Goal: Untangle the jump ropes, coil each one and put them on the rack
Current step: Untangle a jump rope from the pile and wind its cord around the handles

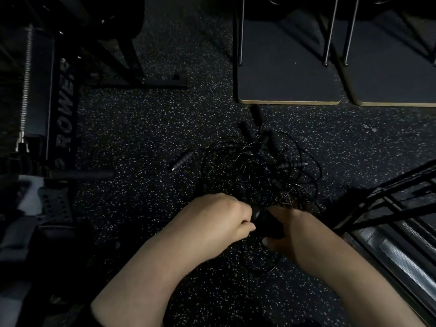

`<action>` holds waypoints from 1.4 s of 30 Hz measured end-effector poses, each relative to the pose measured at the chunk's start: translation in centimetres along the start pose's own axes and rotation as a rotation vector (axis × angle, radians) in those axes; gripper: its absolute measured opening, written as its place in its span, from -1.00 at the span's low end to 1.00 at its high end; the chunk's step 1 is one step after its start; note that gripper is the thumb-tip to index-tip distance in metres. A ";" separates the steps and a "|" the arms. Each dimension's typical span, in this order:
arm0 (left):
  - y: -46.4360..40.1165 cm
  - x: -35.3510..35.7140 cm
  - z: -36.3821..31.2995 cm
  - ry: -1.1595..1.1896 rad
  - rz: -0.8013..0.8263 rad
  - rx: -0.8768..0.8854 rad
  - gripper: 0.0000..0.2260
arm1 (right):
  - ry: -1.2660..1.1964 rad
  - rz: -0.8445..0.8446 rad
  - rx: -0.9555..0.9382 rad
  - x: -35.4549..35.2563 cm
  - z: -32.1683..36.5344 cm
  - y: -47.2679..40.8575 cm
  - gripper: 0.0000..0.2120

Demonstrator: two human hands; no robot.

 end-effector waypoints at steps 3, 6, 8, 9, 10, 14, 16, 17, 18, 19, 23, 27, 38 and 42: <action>0.2 -0.9 -0.1 0.058 0.044 0.029 -0.80 | -0.011 0.080 -0.069 0.6 0.1 0.4 -0.75; 0.5 -1.2 0.5 0.184 0.093 -0.017 -0.87 | 0.007 0.089 -0.143 0.8 -0.1 0.8 -0.76; 0.7 -1.2 0.9 0.286 0.109 -0.052 -0.82 | -0.008 0.117 -0.176 0.8 0.2 1.1 -0.80; 0.8 -1.0 1.1 0.342 0.127 -0.064 -0.79 | -0.038 0.139 -0.190 0.8 0.5 1.2 -0.80; 0.8 -0.9 1.2 0.402 0.148 -0.076 -0.78 | -0.071 0.171 -0.199 0.7 0.7 1.3 -0.76; 0.7 -1.1 1.9 0.689 0.179 -0.107 -0.80 | -0.255 0.334 -0.262 0.2 1.8 2.4 -0.62; 0.4 -1.5 2.2 0.816 0.167 -0.127 -0.80 | -0.439 0.380 -0.303 -0.2 2.6 3.0 -0.70; 0.3 -1.6 2.3 0.870 0.148 -0.147 -0.82 | -0.538 0.378 -0.312 -0.5 2.8 3.2 -0.73; 0.1 -1.7 2.2 0.930 0.122 -0.176 -0.84 | -0.630 0.361 -0.316 -0.8 3.0 3.4 -0.73; 0.0 -1.6 2.3 1.006 0.093 -0.222 -0.85 | -0.704 0.325 -0.320 -1.0 3.0 3.3 -0.73; 0.1 -0.4 2.4 1.201 -0.115 -0.422 -0.77 | -0.851 0.015 -0.308 -2.1 2.1 2.2 -0.64; -0.2 0.7 3.0 0.970 -0.218 -0.455 -0.69 | -0.918 -0.140 -0.259 -2.0 1.5 1.8 -0.19; -0.6 0.4 1.4 0.317 -0.202 -0.225 -0.87 | -0.758 -0.458 -0.109 -3.2 -0.4 0.6 -0.57; -0.6 -0.4 0.0 0.118 -0.217 -0.089 -0.81 | -0.519 -0.446 -0.037 -2.5 -1.1 0.0 -0.47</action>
Point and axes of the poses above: each hand's wrist, its own y-axis away from the middle knuckle, its own x-axis out of the palm, z = x × y, the point moved 4 cm from there along -y, towards the middle knuckle, and after that the axes turned 13 degrees about -z, right-handed, at the moved point
